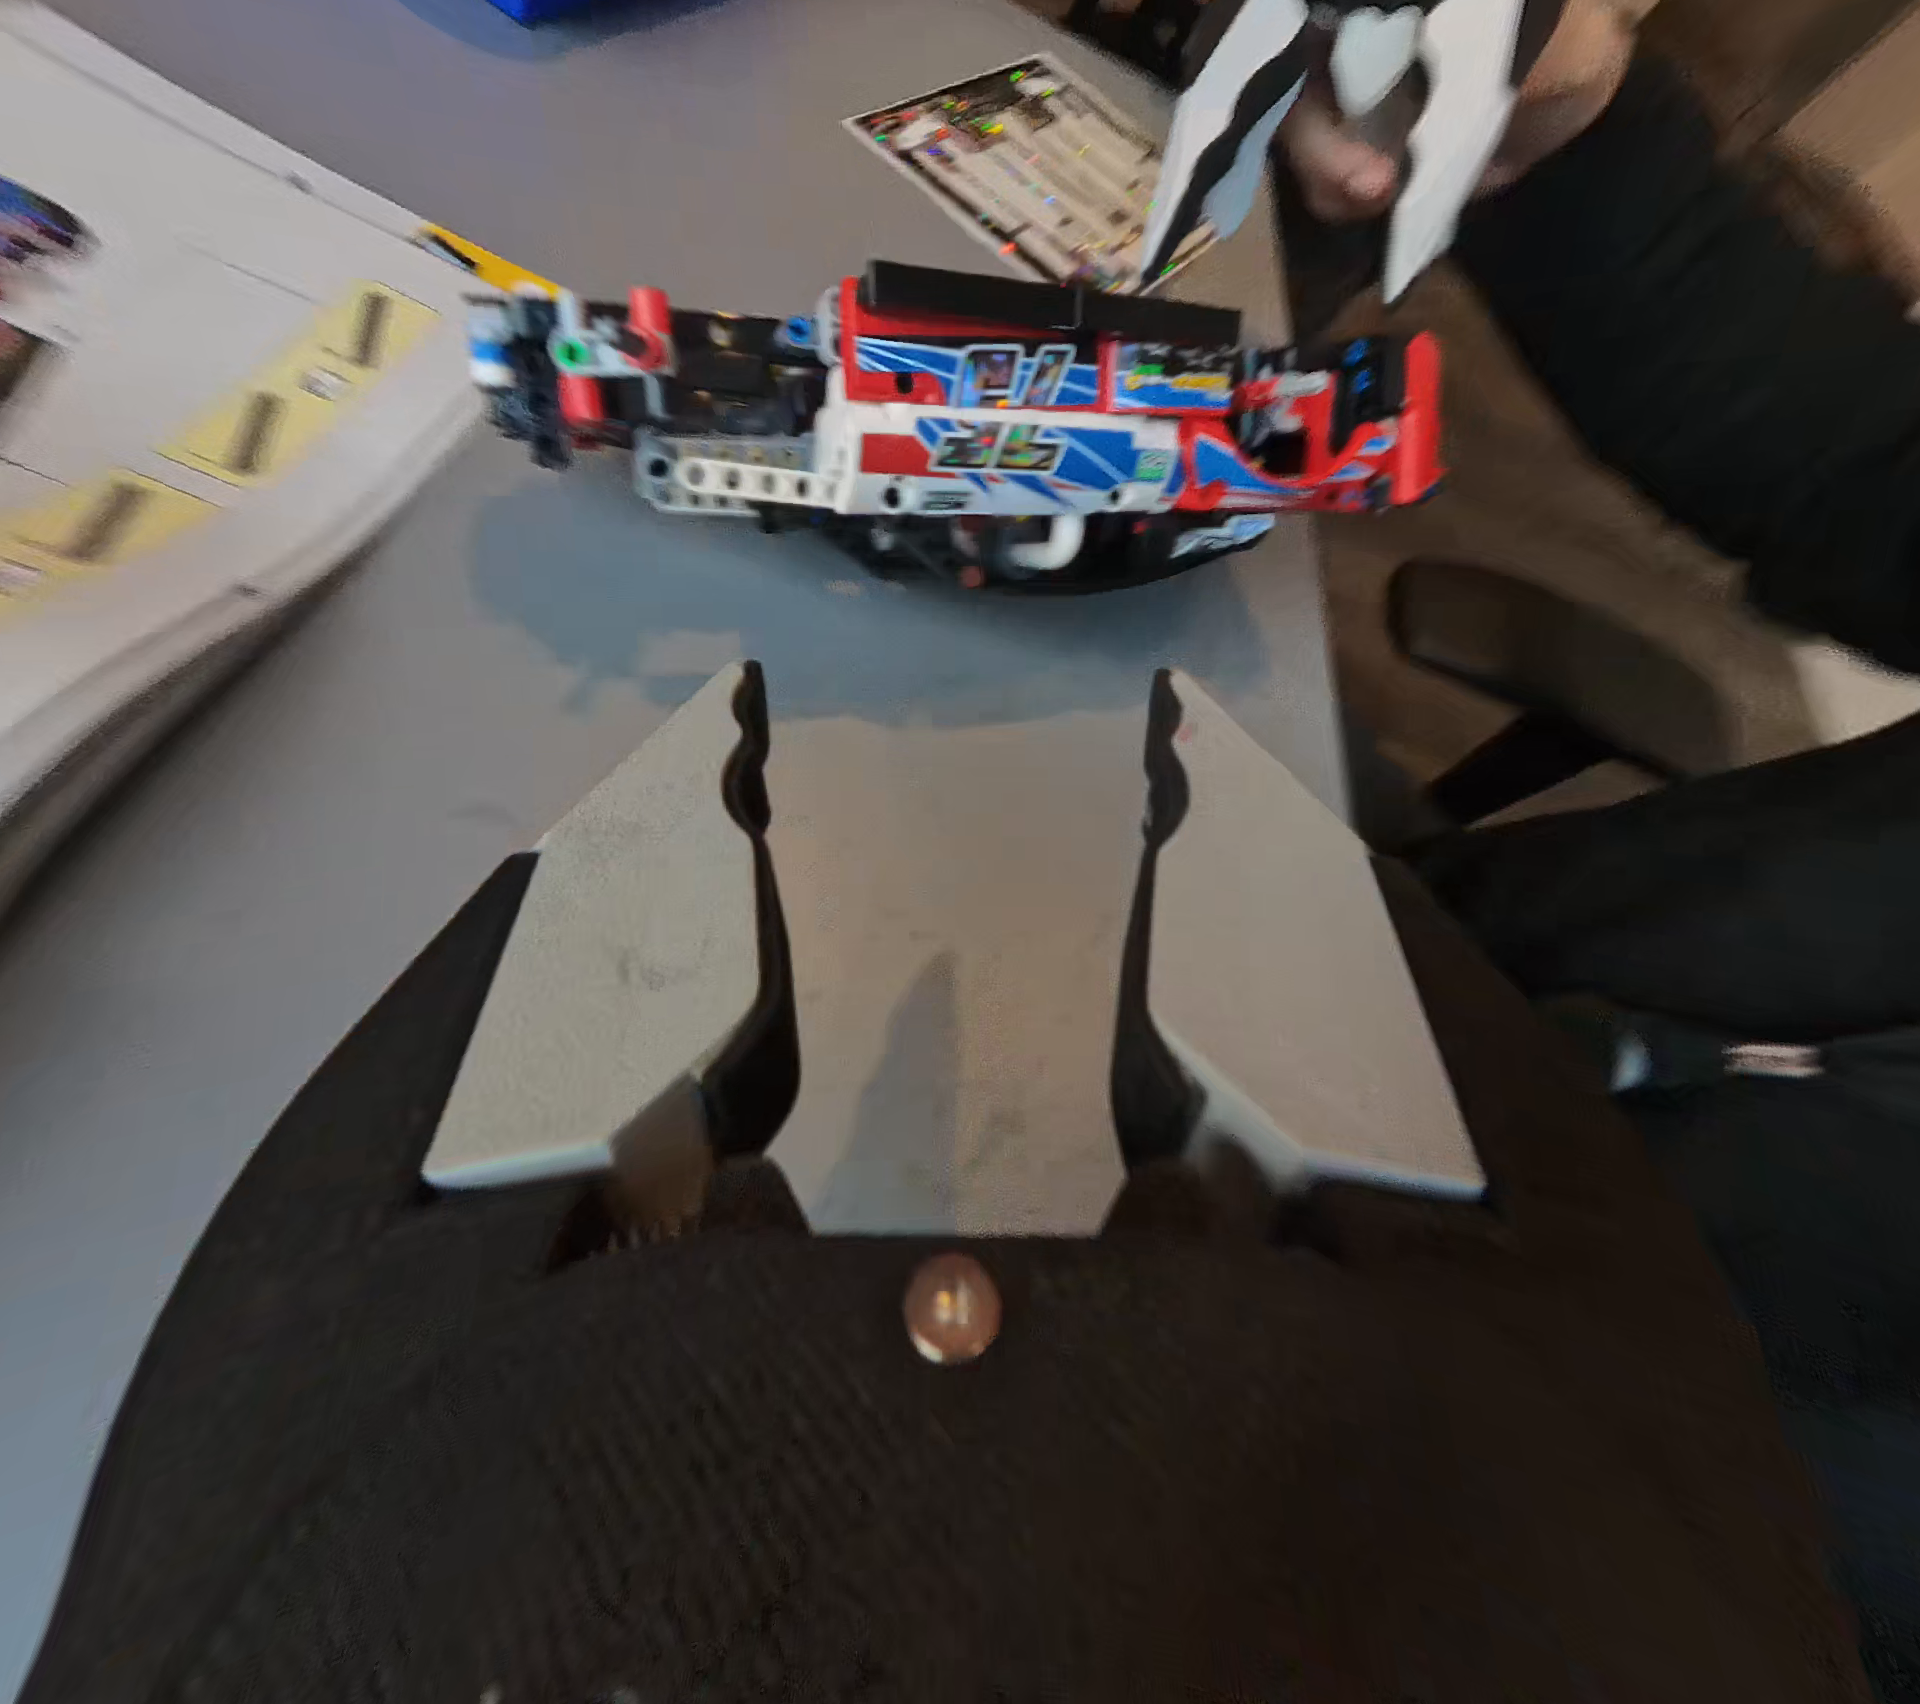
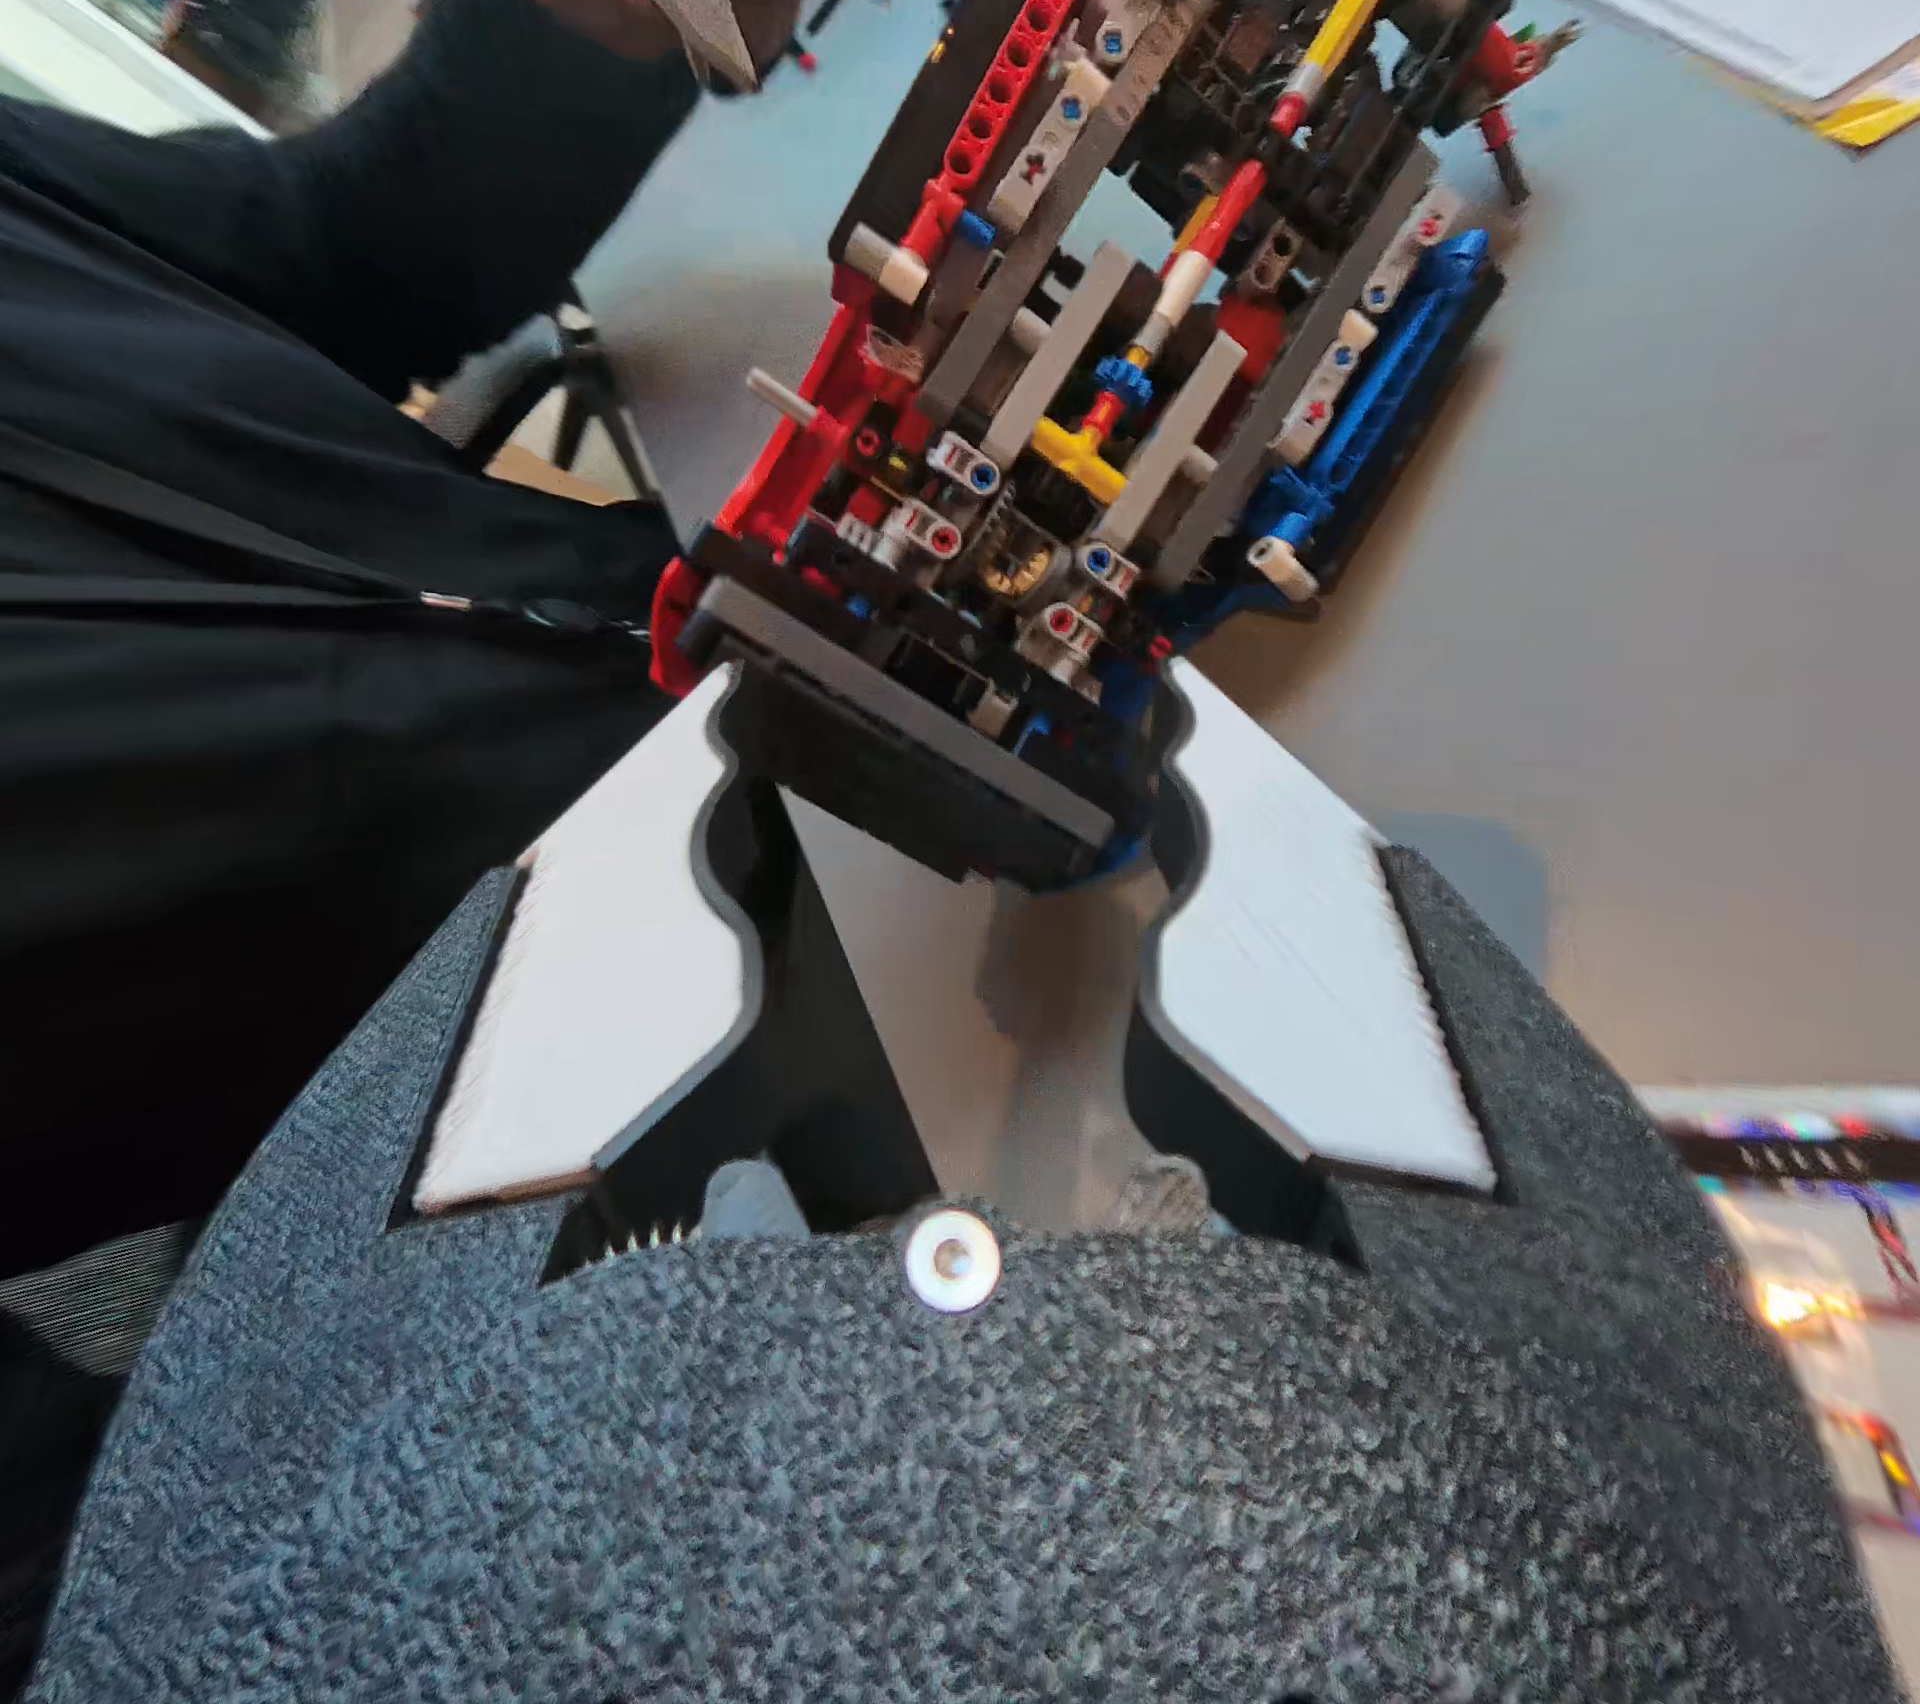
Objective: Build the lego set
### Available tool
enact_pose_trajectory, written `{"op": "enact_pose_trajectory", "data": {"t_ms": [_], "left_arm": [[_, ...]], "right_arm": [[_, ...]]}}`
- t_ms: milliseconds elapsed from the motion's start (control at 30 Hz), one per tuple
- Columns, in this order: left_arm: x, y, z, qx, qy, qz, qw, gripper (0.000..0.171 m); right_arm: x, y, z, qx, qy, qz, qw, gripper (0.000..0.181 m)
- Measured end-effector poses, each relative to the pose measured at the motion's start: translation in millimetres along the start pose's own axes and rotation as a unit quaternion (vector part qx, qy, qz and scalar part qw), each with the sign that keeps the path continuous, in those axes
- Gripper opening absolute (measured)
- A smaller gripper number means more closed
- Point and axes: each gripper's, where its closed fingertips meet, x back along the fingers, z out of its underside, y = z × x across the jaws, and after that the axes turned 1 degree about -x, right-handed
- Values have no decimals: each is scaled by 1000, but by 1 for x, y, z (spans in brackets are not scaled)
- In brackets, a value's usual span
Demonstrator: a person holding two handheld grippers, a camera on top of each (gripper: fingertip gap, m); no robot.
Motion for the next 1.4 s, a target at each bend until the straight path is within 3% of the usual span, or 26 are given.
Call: {"op": "enact_pose_trajectory", "data": {"t_ms": [67, 200, 333, 400, 500, 667, 867, 1033, 1100, 1267, 1333, 1400], "left_arm": [[12, 17, -8, -109, 40, -47, 992, 74], [0, 10, -31, -266, 101, -38, 958, 74], [-40, 6, -29, -419, 189, -45, 887, 70], [-54, 11, -31, -482, 221, -73, 845, 73], [-65, 9, -30, -526, 253, -72, 809, 77], [-76, 22, -20, -561, 302, -80, 767, 77], [-63, 28, -32, -512, 266, -67, 814, 81], [-17, 68, -59, -432, 253, -78, 862, 80], [-1, 87, -68, -378, 240, -74, 891, 79], [63, 147, -101, -306, 203, -153, 917, 65], [70, 153, -106, -270, 191, -144, 933, 60], [55, 156, -107, -264, 183, -140, 937, 56]], "right_arm": [[13, 4, 5, 31, -27, 34, 999, 78], [18, 21, 17, 90, -71, 98, 989, 86], [-10, 29, 38, 156, -57, 177, 970, 86], [-17, 15, 47, 168, -35, 253, 952, 87], [-16, 0, 47, 188, -40, 327, 925, 88], [-21, -9, 39, 216, -43, 348, 911, 100], [-24, -11, 40, 233, -32, 364, 901, 101], [3, -20, 53, 116, -96, 401, 904, 98], [12, -18, 58, 59, -132, 387, 911, 90], [6, 10, 74, -19, -182, 324, 928, 76], [-12, 29, 79, -38, -191, 277, 941, 68], [-33, 45, 83, -49, -180, 235, 954, 56]]}}
